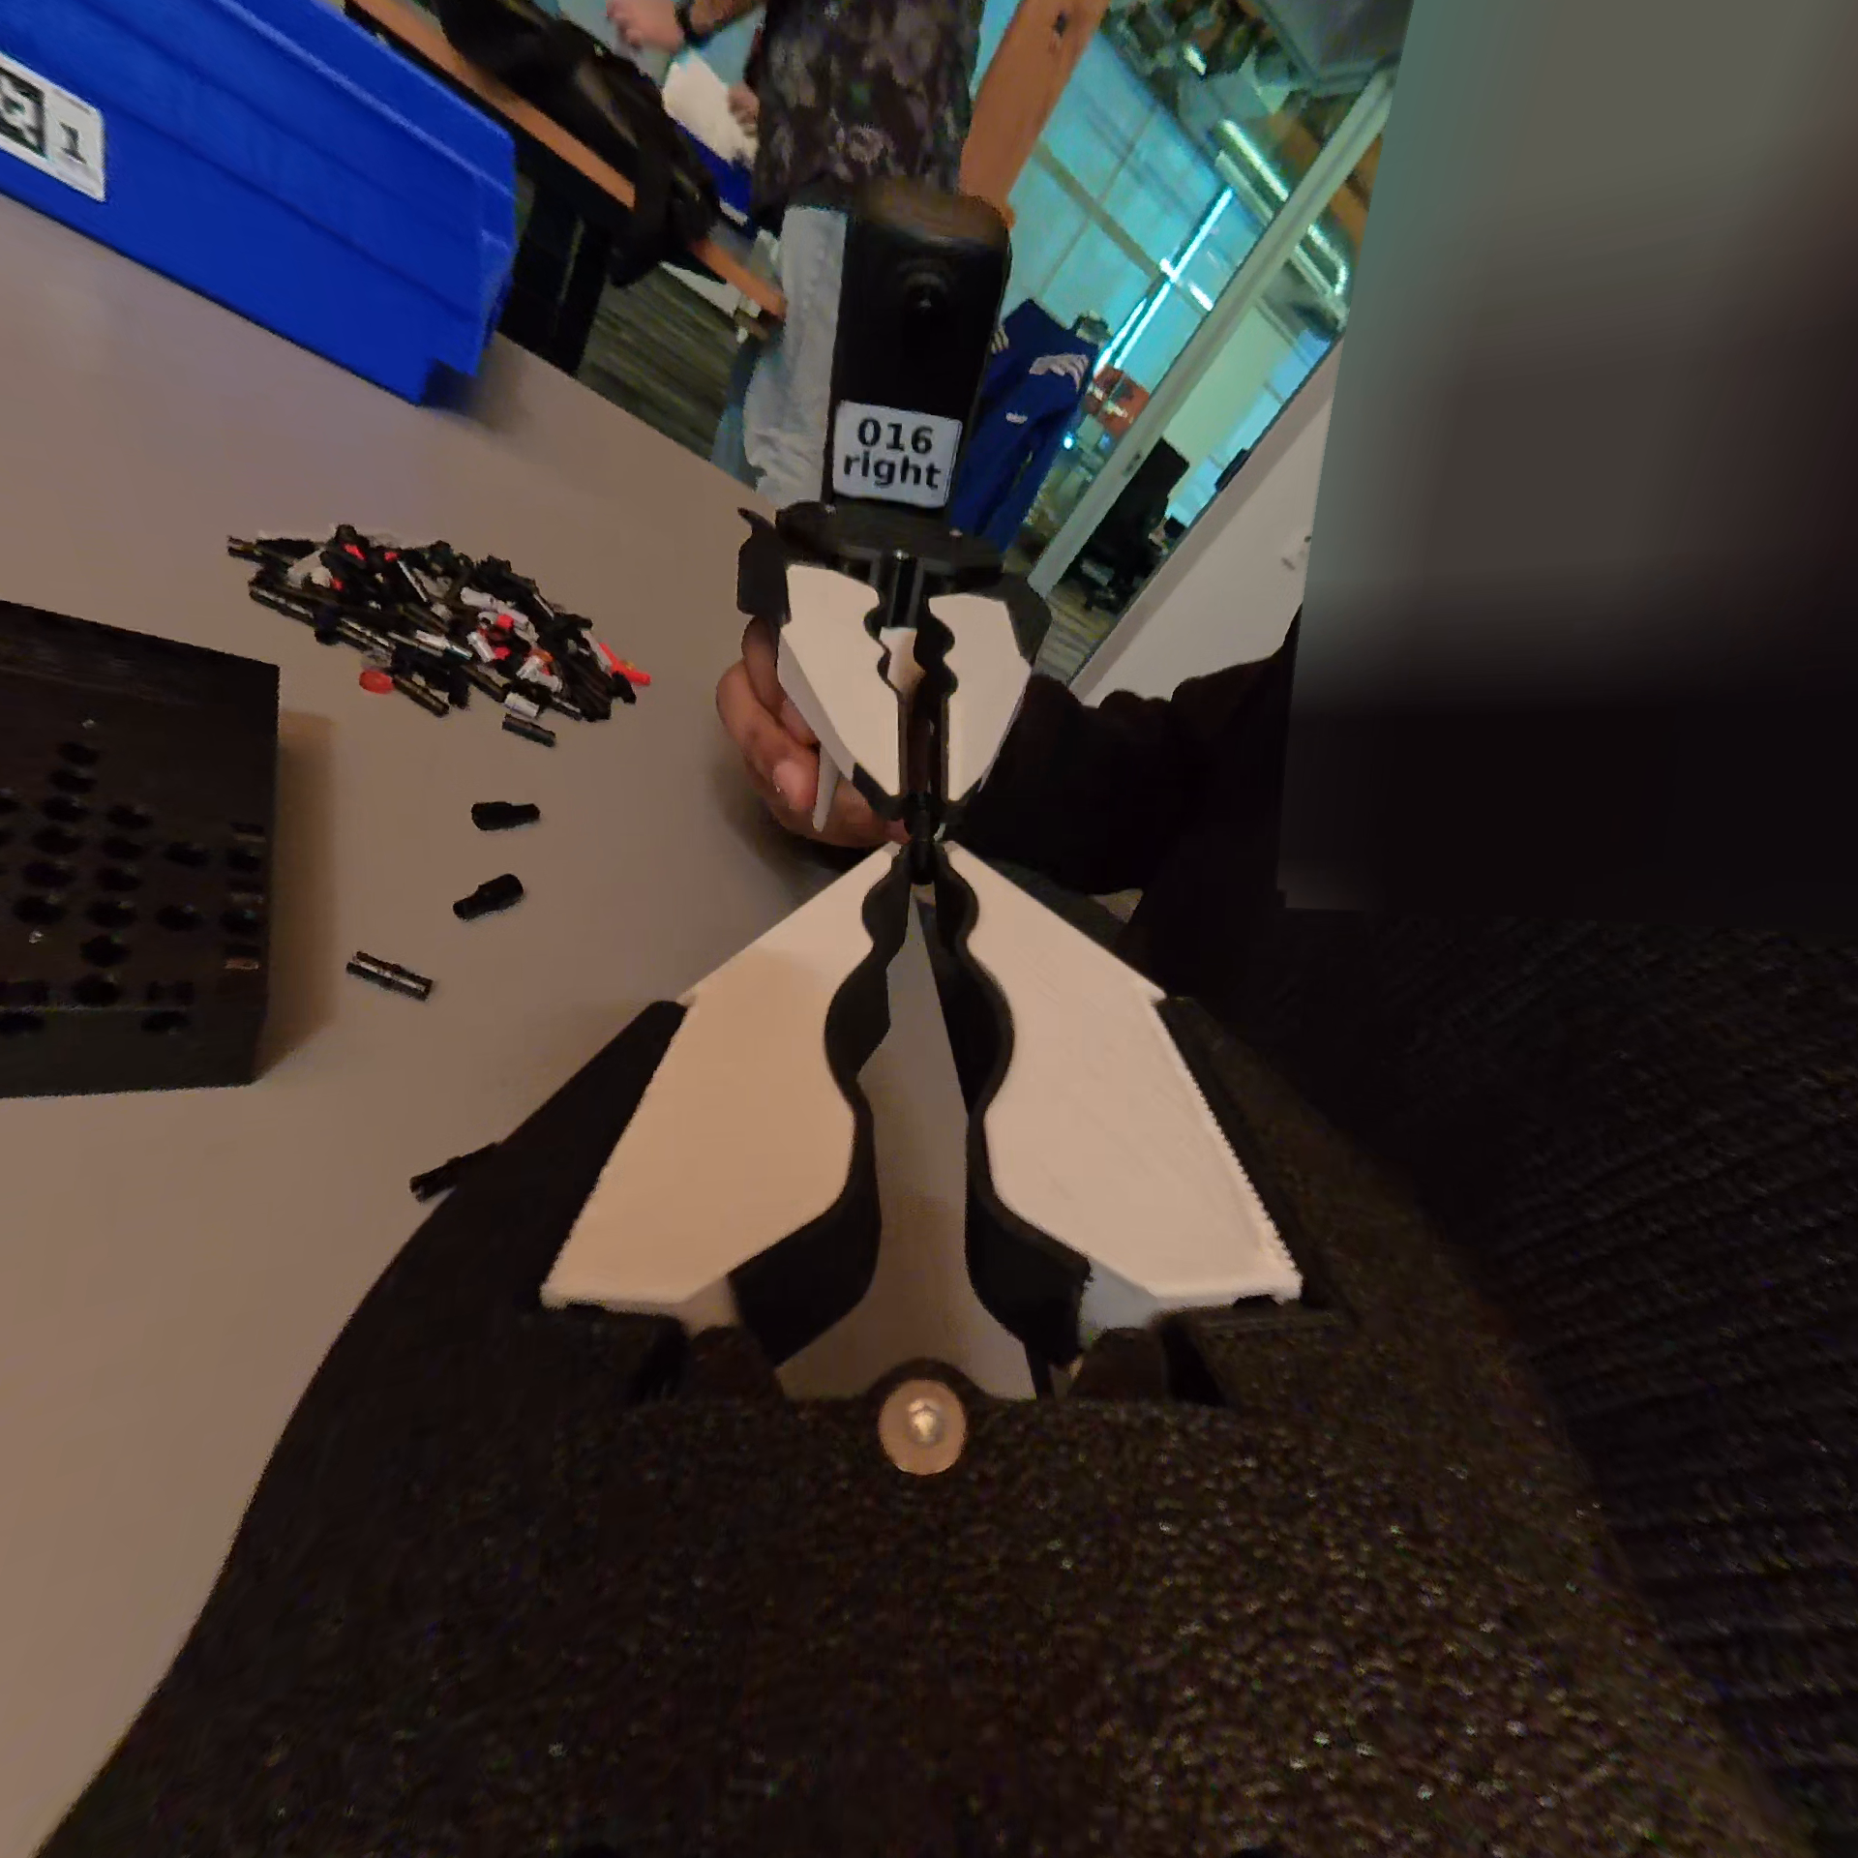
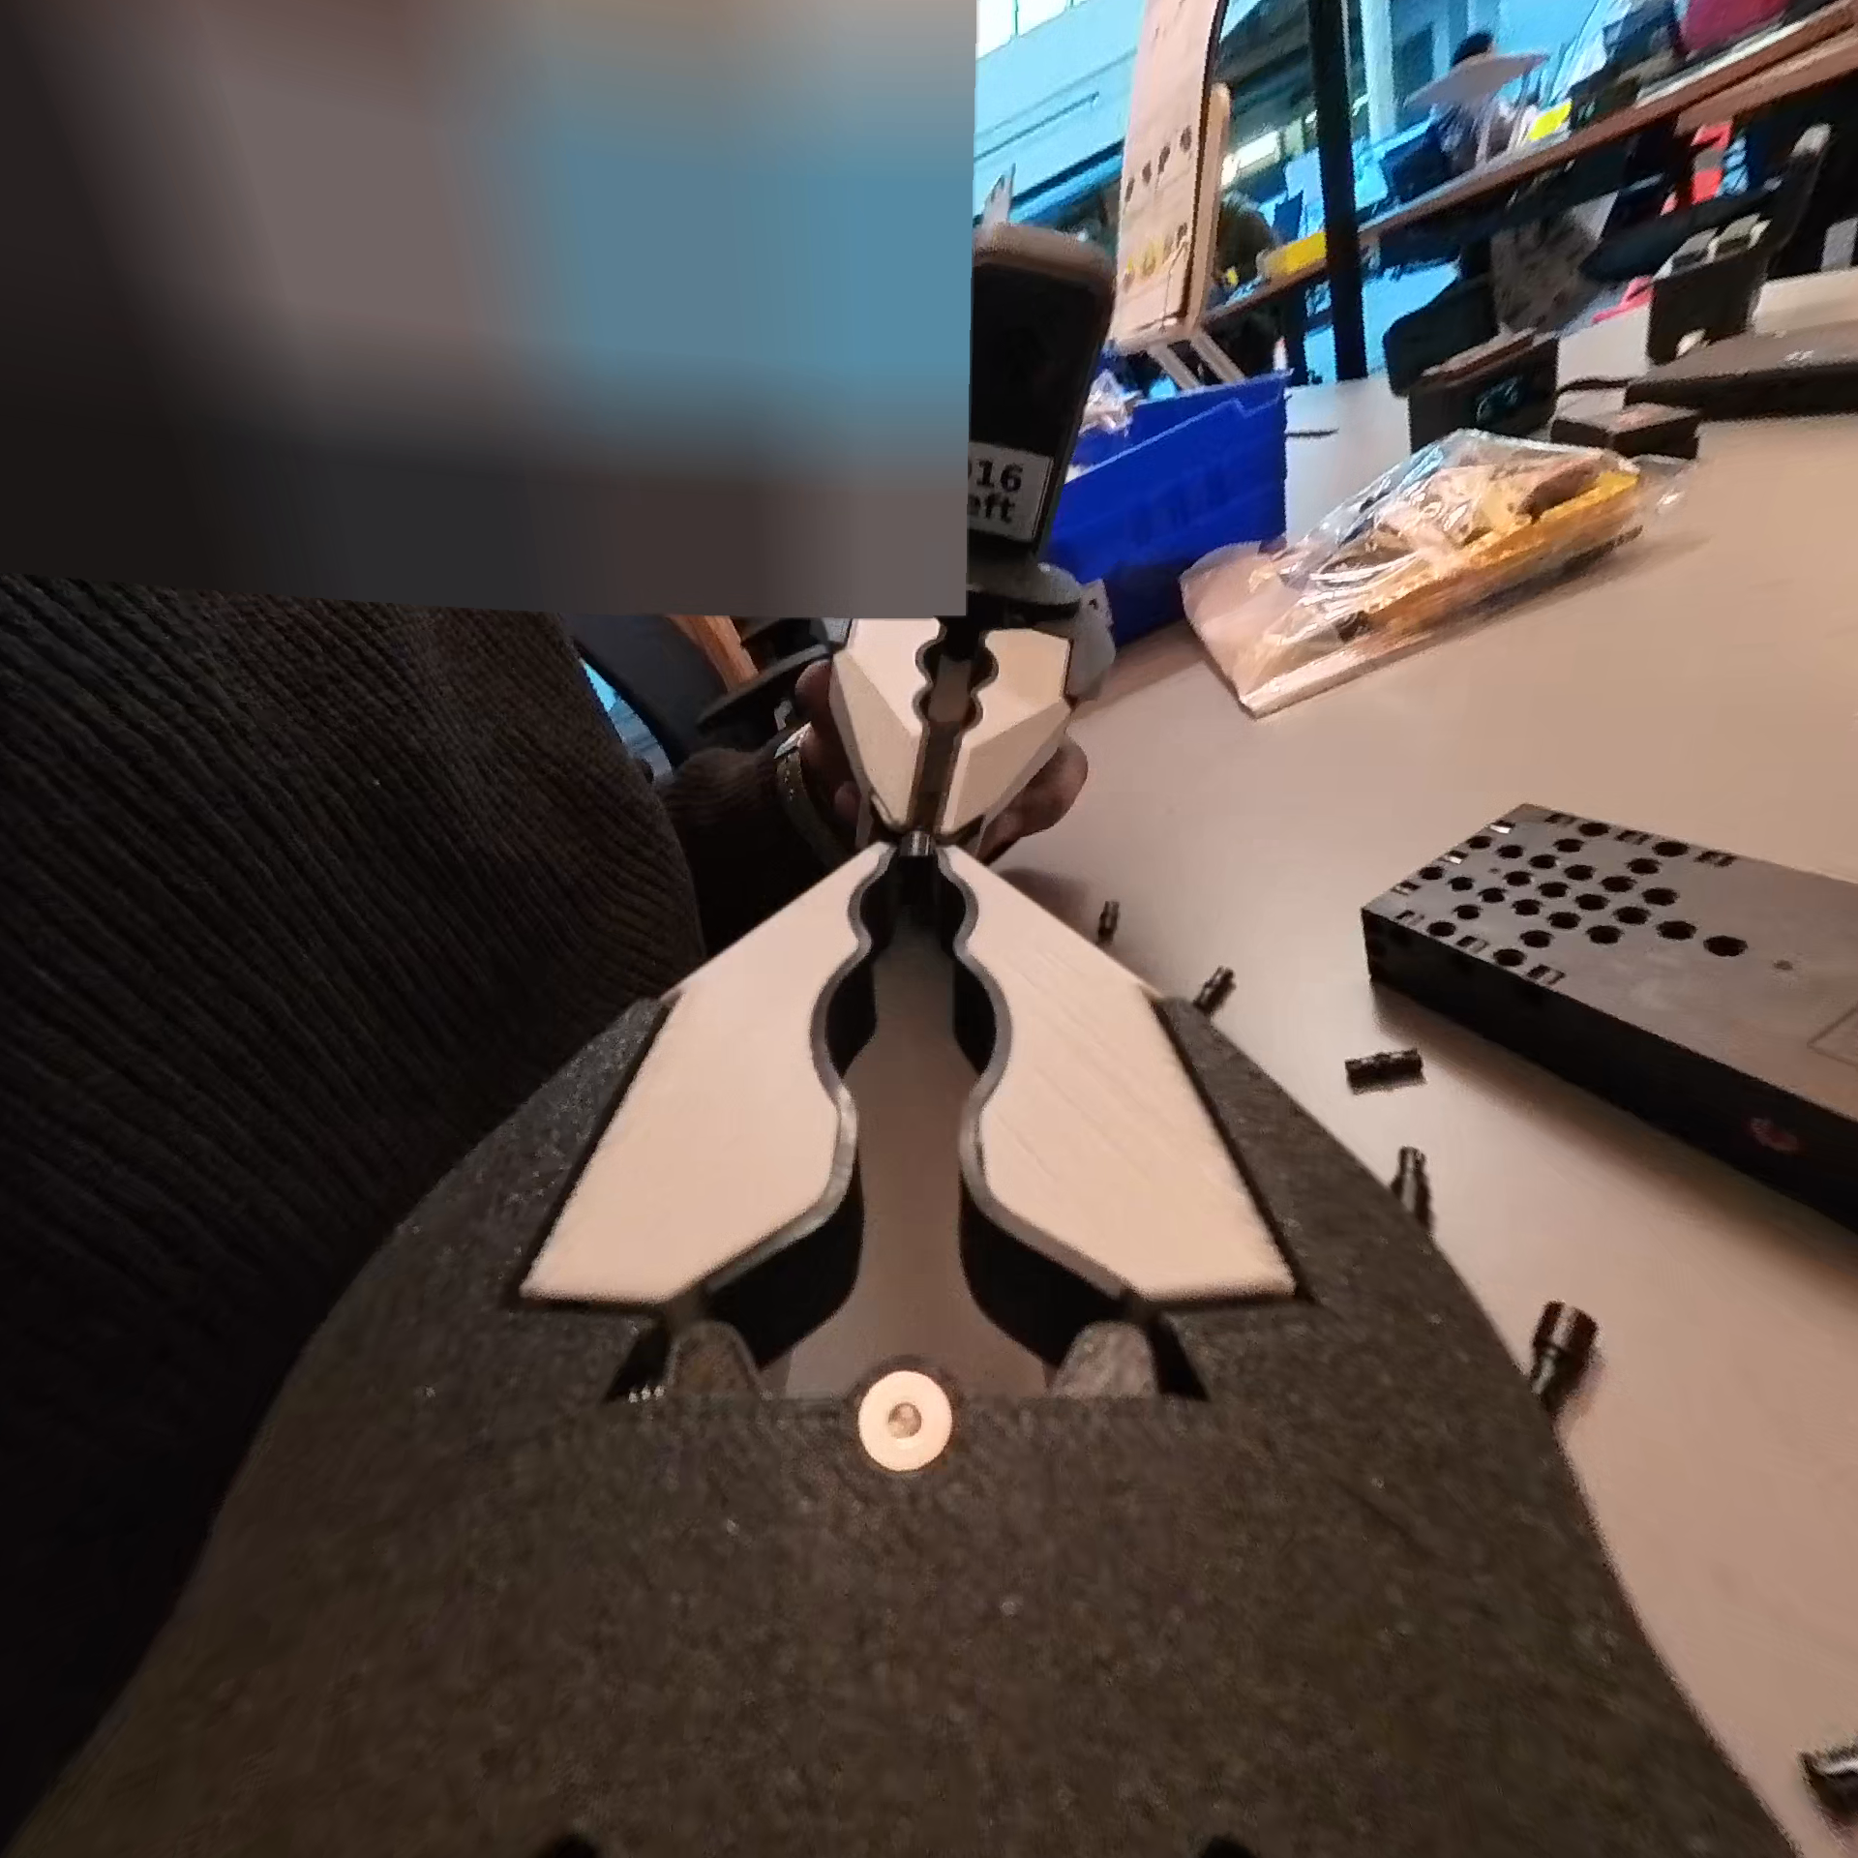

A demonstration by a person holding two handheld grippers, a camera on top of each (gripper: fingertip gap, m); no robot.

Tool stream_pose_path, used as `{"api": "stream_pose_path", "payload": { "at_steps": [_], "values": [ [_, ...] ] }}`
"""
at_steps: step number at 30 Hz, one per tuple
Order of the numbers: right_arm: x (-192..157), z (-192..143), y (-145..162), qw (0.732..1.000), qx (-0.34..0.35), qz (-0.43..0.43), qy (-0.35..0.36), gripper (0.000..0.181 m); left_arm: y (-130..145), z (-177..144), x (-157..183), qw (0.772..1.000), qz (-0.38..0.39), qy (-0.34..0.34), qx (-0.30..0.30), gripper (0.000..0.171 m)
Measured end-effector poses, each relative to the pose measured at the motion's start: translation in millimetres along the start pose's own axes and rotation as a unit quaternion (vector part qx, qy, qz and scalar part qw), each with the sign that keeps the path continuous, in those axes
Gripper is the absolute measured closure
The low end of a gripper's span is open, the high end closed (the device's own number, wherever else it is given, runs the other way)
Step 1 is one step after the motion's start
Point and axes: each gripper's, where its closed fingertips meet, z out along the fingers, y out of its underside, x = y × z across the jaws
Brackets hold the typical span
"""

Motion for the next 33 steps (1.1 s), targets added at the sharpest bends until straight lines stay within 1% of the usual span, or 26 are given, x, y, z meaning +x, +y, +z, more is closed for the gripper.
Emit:
{"api": "stream_pose_path", "payload": {
  "at_steps": [4,13,29,33],
  "values": [
    [-2,-1,6,1.000,-0.019,0.010,-0.012,0.175,5,2,1,1.000,-0.001,0.002,-0.015,0.169],
    [-1,-3,22,0.997,-0.079,0.009,-0.021,0.175,21,6,-4,0.998,0.011,-0.017,-0.065,0.169],
    [0,-4,22,0.997,-0.079,0.014,-0.019,0.175,20,7,-4,0.998,0.010,-0.018,-0.062,0.169],
    [1,-4,21,0.997,-0.074,0.017,-0.016,0.175,18,7,-5,0.998,0.012,-0.024,-0.054,0.169]
  ]
}}
